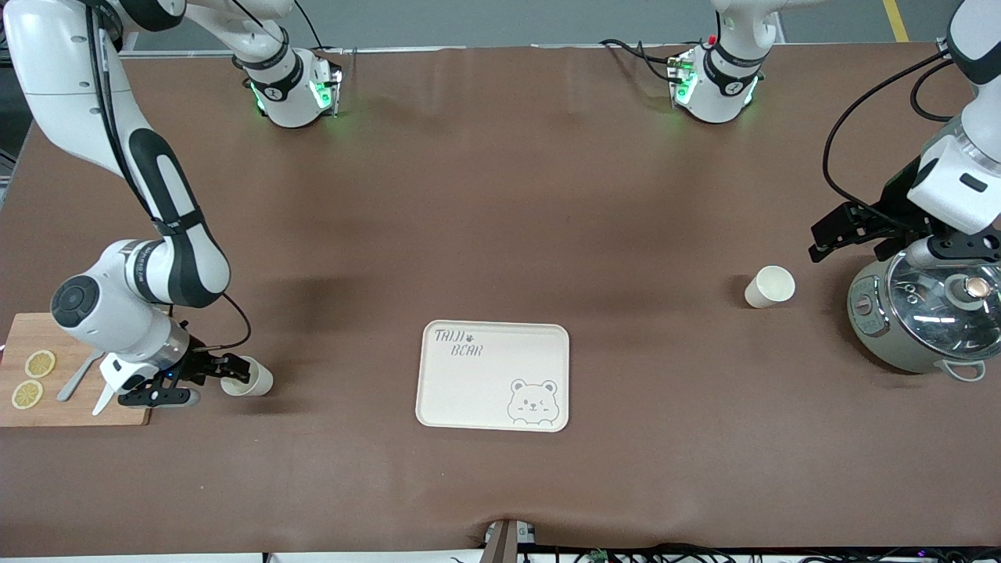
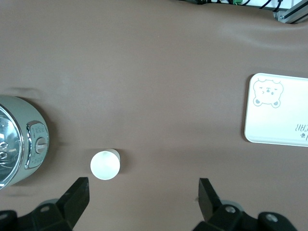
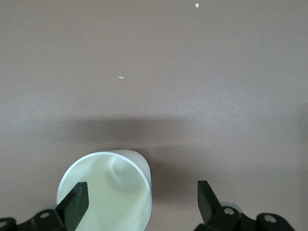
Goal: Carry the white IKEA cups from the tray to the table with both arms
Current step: 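Raise the left gripper away while the right gripper lowers its cup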
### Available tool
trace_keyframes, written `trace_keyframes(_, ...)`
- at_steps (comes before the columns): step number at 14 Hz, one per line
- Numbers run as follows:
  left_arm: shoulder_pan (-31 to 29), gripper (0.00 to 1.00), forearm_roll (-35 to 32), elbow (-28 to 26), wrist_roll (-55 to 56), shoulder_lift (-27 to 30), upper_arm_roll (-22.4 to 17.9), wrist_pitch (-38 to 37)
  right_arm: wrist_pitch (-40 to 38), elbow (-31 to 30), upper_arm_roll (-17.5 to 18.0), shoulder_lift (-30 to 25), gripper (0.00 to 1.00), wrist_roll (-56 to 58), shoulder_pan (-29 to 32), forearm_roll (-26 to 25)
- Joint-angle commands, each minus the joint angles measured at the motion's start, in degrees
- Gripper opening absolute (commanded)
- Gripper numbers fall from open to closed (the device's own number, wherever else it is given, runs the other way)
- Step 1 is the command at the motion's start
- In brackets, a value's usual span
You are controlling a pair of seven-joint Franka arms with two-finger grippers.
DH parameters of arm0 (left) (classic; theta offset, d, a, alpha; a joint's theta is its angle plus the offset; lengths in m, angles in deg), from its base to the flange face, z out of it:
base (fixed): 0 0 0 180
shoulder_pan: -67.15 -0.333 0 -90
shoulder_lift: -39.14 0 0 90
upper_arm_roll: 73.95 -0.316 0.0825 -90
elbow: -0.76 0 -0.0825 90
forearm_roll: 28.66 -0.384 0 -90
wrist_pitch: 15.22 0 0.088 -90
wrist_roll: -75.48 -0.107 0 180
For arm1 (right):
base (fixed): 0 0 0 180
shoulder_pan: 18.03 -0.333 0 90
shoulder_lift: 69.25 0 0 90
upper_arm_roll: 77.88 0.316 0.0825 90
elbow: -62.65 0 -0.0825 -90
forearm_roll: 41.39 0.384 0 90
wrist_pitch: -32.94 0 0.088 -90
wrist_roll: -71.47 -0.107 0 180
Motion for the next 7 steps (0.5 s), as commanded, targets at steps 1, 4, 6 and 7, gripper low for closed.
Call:
trace_keyframes(1, 5.56, 1.0, -1.37, 1.87, 0.37, 0.42, -5.74, -2.91, -8.14, 2.75, 0.47, -3.13, 1.0, 0.42, 0.27, 0.08)
trace_keyframes(4, 6.27, 1.0, -1.37, 2.84, -1.12, 0.77, -6.54, -4.93, -17.55, 6.18, 0.47, -6.2, 1.0, -0.1, 0.01, 0.08)
trace_keyframes(6, 6.88, 1.0, -1.37, 4.77, -2.26, 1.38, -7.33, -7.65, -21.78, 6.89, 0.47, -8.75, 1.0, -0.19, -0.17, 0.17)
trace_keyframes(7, 7.84, 1.0, -1.37, 5.74, -2.7, 1.38, -8.64, -8.97, -23.1, 6.98, 0.56, -9.8, 1.0, -0.54, -0.26, 0.17)
